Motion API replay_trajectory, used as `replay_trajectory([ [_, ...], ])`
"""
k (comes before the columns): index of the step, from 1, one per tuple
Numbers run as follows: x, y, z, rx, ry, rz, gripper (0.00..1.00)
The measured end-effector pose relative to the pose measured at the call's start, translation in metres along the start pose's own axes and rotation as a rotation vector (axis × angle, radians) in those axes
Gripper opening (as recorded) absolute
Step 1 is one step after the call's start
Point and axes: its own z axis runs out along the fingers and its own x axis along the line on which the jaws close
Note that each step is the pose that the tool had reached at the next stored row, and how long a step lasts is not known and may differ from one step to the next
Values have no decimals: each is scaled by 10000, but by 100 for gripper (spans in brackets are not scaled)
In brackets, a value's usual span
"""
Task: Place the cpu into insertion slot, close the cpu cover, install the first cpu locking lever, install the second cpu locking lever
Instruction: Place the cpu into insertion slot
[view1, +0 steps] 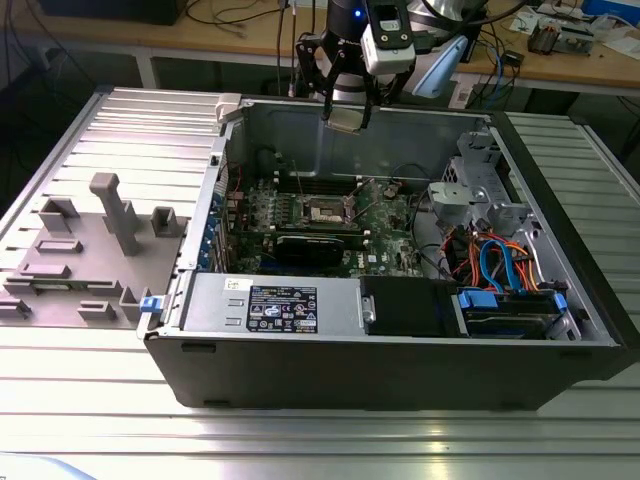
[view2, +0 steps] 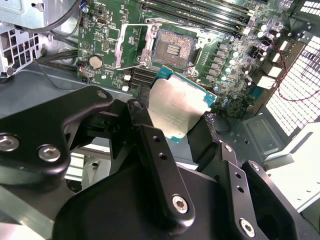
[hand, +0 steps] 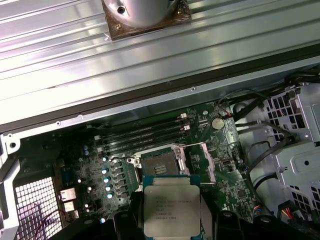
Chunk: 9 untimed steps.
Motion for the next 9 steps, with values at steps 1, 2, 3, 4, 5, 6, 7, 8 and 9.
replay_trajectory([
  [1, 0, 0, 0, 0, 0, 0, 54],
  [2, 0, 0, 0, 0, 0, 1, 54],
  [3, 0, 0, 0, 0, 0, 1, 54],
  [4, 0, 0, 0, 0, 0, 2, 54],
  [5, 0, 0, 0, 0, 0, 2, 54],
  [6, 0, 0, 0, 0, 0, 2, 54],
  [7, 0, 0, 0, 0, 0, 3, 54],
  [8, 0, 0, 0, 0, 0, 3, 54],
  [9, 0, 0, 0, 0, 0, 3, 54],
])
